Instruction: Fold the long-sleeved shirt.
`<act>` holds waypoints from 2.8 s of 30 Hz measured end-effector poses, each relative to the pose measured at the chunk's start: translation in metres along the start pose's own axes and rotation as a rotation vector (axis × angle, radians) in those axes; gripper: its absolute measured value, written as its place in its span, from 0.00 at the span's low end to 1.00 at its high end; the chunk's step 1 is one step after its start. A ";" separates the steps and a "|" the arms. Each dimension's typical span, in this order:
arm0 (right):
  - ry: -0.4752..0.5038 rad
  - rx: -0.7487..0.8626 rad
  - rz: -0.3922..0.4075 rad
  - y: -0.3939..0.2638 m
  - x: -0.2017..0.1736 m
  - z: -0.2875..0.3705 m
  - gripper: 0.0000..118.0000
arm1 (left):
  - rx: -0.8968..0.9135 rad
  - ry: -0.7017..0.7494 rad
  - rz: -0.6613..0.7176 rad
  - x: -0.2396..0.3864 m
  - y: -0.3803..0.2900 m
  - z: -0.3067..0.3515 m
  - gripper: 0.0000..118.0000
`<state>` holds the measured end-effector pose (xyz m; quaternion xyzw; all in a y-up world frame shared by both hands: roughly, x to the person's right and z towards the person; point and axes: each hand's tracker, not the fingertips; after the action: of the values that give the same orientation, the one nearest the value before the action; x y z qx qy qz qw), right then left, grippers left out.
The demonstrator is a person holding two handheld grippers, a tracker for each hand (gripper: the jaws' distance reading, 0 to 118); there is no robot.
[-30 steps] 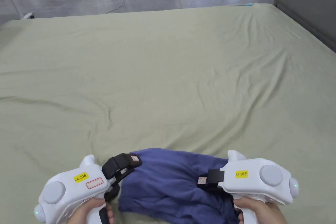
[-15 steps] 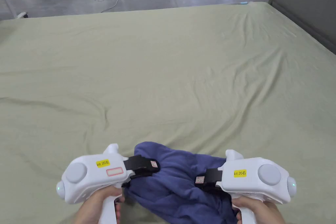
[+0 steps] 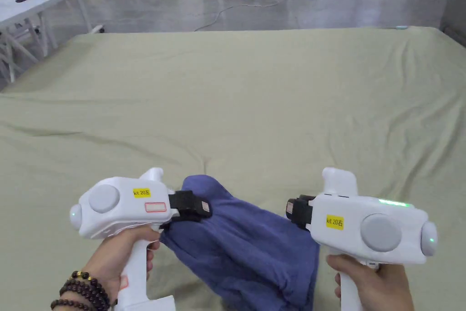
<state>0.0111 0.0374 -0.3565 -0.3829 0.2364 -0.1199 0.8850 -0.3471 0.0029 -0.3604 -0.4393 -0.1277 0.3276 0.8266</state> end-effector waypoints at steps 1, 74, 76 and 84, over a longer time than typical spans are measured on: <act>0.005 0.007 0.029 0.003 -0.015 -0.007 0.00 | 0.013 0.010 0.003 -0.016 0.009 0.014 0.17; -0.582 0.649 0.358 -0.045 0.053 0.153 0.00 | 0.900 0.402 -0.639 0.183 -0.180 0.006 0.06; -0.588 0.649 0.355 -0.044 0.056 0.152 0.05 | 0.899 0.404 -0.635 0.183 -0.177 0.006 0.11; -0.586 0.684 0.338 -0.046 0.066 0.153 0.99 | 0.946 0.325 -0.664 0.181 -0.175 0.007 1.00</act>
<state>0.1446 0.0755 -0.2535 -0.0439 -0.0169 0.0676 0.9966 -0.1389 0.0560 -0.2285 -0.0049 0.0296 0.0017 0.9995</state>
